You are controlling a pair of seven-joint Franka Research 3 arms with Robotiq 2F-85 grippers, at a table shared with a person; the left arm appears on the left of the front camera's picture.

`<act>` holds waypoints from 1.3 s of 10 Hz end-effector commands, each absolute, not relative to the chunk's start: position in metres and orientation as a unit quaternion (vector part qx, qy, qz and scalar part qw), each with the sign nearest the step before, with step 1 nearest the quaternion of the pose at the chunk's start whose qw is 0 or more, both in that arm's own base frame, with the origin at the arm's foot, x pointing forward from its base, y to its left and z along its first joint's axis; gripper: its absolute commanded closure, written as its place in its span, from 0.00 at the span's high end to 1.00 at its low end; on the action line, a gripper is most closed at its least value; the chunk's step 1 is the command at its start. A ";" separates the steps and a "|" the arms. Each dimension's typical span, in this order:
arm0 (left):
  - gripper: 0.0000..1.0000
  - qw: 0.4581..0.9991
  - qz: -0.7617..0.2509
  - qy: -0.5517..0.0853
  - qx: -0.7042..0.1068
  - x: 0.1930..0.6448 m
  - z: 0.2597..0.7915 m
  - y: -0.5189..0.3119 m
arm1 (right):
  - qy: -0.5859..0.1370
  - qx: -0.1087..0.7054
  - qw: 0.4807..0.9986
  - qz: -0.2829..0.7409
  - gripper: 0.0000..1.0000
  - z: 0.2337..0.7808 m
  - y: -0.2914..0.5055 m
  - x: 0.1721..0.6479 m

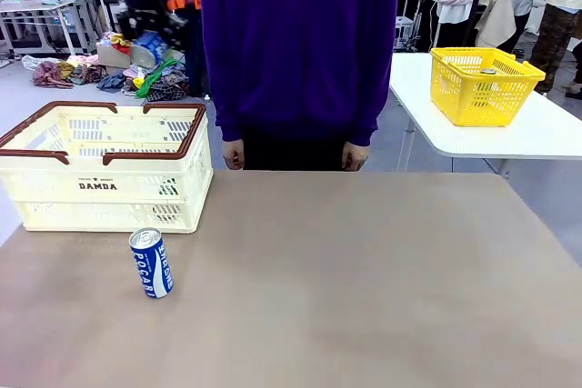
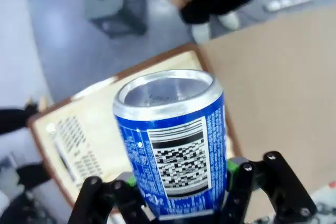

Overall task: Place the drinks into the Shopping basket.
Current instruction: Pick up one drink and place it into the Shopping basket.

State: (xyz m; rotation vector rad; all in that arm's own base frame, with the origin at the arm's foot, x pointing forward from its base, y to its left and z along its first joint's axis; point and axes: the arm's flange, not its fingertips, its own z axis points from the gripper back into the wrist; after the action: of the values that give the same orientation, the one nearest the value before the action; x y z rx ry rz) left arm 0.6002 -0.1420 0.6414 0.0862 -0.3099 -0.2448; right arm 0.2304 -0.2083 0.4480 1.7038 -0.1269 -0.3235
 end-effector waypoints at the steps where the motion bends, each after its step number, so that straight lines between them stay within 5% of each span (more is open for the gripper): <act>1: 0.00 0.985 -0.046 -0.144 0.083 0.567 0.638 -0.104 | -0.051 0.752 0.641 -0.145 1.00 0.454 -0.209 0.230; 4: 0.00 0.983 -0.038 -0.165 0.073 0.553 0.605 -0.050 | -0.051 0.752 0.641 -0.145 1.00 0.454 -0.209 0.230; 5: 0.00 0.981 -0.068 -0.182 -0.029 0.549 0.613 -0.055 | -0.051 0.752 0.641 -0.145 1.00 0.454 -0.209 0.230; 6: 0.00 0.987 -0.031 -0.137 0.078 0.569 0.617 -0.052 | -0.051 0.752 0.641 -0.145 1.00 0.454 -0.209 0.230; 10: 0.00 0.987 -0.057 -0.141 0.057 0.581 0.609 -0.060 | -0.051 0.752 0.641 -0.145 1.00 0.454 -0.209 0.230; 13: 0.00 0.993 -0.042 -0.110 0.016 0.610 0.552 -0.042 | -0.051 0.752 0.641 -0.145 1.00 0.454 -0.209 0.230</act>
State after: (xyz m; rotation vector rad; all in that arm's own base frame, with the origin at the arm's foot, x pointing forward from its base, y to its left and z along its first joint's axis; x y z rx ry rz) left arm 0.6002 -0.0561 0.5580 0.0605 -0.2332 -0.1014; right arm 0.2305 -0.2081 0.4481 1.7036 -0.1262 -0.3229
